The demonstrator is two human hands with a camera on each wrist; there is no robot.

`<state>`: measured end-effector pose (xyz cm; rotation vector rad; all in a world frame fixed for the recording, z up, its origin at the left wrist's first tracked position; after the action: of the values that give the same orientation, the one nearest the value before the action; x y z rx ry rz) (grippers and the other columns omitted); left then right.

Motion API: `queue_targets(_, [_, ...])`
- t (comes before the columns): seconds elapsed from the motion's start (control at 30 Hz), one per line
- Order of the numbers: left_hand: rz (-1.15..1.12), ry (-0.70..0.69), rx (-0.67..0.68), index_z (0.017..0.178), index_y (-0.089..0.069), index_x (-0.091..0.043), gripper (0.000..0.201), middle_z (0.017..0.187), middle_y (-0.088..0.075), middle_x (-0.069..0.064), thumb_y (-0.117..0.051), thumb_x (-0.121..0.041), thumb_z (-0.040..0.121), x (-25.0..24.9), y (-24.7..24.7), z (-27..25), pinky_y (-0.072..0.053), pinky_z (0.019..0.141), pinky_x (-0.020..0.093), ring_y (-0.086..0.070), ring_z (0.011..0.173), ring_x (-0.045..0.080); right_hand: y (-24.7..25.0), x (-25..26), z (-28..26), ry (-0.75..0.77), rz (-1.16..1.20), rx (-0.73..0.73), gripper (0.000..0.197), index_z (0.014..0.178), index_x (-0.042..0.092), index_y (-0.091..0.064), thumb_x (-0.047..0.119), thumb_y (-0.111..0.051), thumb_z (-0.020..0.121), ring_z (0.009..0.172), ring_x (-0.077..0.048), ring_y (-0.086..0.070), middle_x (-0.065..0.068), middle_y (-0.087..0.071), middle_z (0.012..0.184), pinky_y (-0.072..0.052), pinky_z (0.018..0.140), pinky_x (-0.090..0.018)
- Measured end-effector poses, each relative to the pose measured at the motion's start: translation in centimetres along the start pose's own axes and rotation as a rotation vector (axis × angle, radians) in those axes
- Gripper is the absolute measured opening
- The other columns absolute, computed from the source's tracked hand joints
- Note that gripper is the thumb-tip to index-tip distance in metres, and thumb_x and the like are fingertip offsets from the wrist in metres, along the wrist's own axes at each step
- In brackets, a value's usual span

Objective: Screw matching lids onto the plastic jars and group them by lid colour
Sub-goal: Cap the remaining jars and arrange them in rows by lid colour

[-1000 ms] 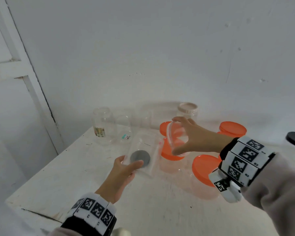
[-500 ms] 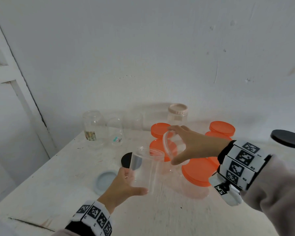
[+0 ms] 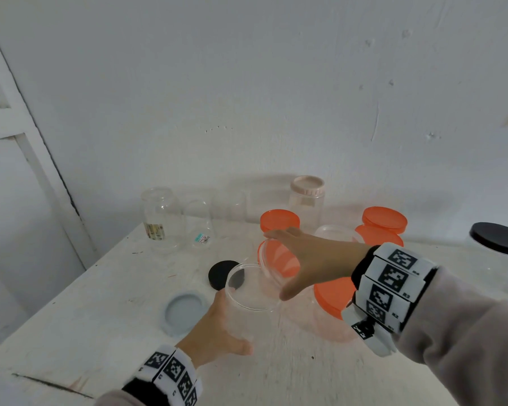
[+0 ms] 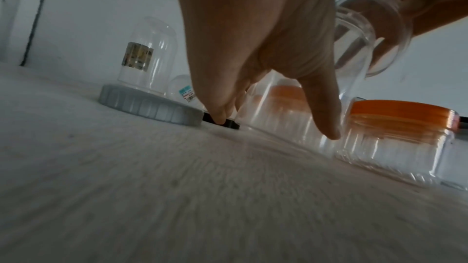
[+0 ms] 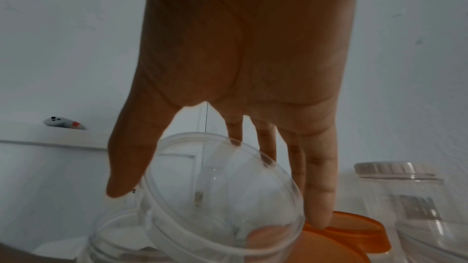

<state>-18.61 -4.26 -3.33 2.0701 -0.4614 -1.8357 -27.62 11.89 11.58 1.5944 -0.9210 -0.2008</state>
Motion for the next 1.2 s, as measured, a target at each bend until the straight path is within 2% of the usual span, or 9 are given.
queue_targets(0.1, [-0.036,-0.048,0.036,0.126,-0.009,-0.058,0.108,0.131,-0.022,-0.037,-0.086,-0.038,0.052,-0.7,-0.4,0.1,-0.034,0.087,-0.001,-0.025,0.117,-0.03,-0.6,0.8,0.4,0.013,-0.046,0.054,0.114,0.151,0.037,-0.004,0.045,-0.082,0.069,0.137,-0.02,-0.029,0.007,-0.021,0.149,-0.033,0.111,-0.043])
queue_targets(0.2, [-0.137,-0.07,0.019,0.144,-0.011,-0.044,0.119,0.146,-0.028,-0.022,-0.089,-0.037,0.054,-1.5,-0.2,0.4,-0.035,0.106,0.019,-0.031,0.132,-0.007,-1.2,1.8,0.9,0.027,-0.103,0.098,0.112,0.15,0.04,-0.006,0.045,-0.082,0.068,0.135,-0.021,-0.031,0.006,-0.025,0.146,-0.036,0.108,-0.043])
queue_targets(0.27, [-0.193,-0.111,0.018,0.147,-0.016,-0.039,0.118,0.147,-0.034,-0.021,-0.089,-0.036,0.056,-2.1,-0.2,0.5,-0.037,0.107,0.024,-0.035,0.134,-0.002,-1.6,2.6,1.3,0.035,-0.144,0.128,0.11,0.149,0.041,-0.008,0.046,-0.081,0.068,0.131,-0.022,-0.034,0.006,-0.028,0.142,-0.039,0.105,-0.044])
queue_targets(0.43, [-0.227,-0.143,-0.01,0.128,-0.027,-0.05,0.095,0.114,-0.04,-0.056,-0.085,-0.042,0.054,-3.0,-0.2,0.1,-0.036,0.081,-0.005,-0.036,0.111,-0.031,-2.5,4.2,2.7,0.031,-0.269,0.181,0.111,0.149,0.044,-0.006,0.049,-0.08,0.067,0.127,-0.026,-0.035,0.005,-0.031,0.135,-0.043,0.099,-0.048])
queue_targets(0.6, [-0.259,-0.151,-0.012,0.131,-0.024,-0.049,0.096,0.12,-0.037,-0.054,-0.085,-0.043,0.057,-2.7,-0.3,-0.1,-0.034,0.082,-0.006,-0.033,0.114,-0.031,-3.0,4.6,3.9,0.004,-0.346,0.209,0.104,0.147,0.048,-0.012,0.048,-0.079,0.066,0.121,-0.027,-0.037,0.004,-0.033,0.13,-0.045,0.093,-0.049])
queue_targets(0.73, [-0.243,-0.133,-0.014,0.133,-0.023,-0.053,0.101,0.133,-0.034,-0.04,-0.085,-0.047,0.054,-2.4,-0.4,-0.1,-0.037,0.085,0.0,-0.034,0.118,-0.026,-2.8,4.5,4.1,-0.009,-0.341,0.215,0.104,0.145,0.049,-0.017,0.044,-0.082,0.064,0.121,-0.026,-0.038,0.006,-0.034,0.128,-0.046,0.092,-0.049])
queue_targets(0.93, [-0.238,-0.13,-0.006,0.139,-0.013,-0.046,0.11,0.136,-0.025,-0.036,-0.083,-0.047,0.054,-2.7,-0.4,-0.3,-0.034,0.081,-0.005,-0.027,0.112,-0.035,-3.2,4.5,4.2,0.012,-0.301,0.227,0.103,0.145,0.049,-0.018,0.035,-0.083,0.066,0.123,-0.026,-0.039,0.007,-0.034,0.132,-0.046,0.094,-0.049])
queue_targets(1.07, [-0.222,-0.116,-0.015,0.137,-0.013,-0.045,0.11,0.134,-0.026,-0.033,-0.081,-0.052,0.049,-3.0,-0.3,-0.5,-0.035,0.079,-0.004,-0.027,0.114,-0.028,-3.5,4.8,4.4,0.036,-0.308,0.271,0.103,0.146,0.047,-0.019,0.03,-0.083,0.067,0.123,-0.027,-0.039,0.006,-0.034,0.133,-0.048,0.093,-0.049])
queue_targets(1.2, [-0.273,-0.165,-0.009,0.13,-0.024,-0.045,0.095,0.132,-0.035,-0.035,-0.082,-0.041,0.054,-3.5,-0.4,-0.6,-0.033,0.083,-0.006,-0.031,0.112,-0.034,-3.4,4.5,4.5,0.008,-0.298,0.237,0.097,0.146,0.042,-0.021,0.048,-0.079,0.068,0.119,-0.025,-0.044,0.005,-0.037,0.128,-0.047,0.087,-0.043])
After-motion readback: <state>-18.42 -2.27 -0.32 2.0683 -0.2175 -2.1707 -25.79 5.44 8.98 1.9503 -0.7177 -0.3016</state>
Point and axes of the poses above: each hand's wrist, its own z-axis towards the middle knuckle, its own y-axis out of the back of the hand, x = y × z, the point moved 5 cm from there along z, towards the middle knuckle
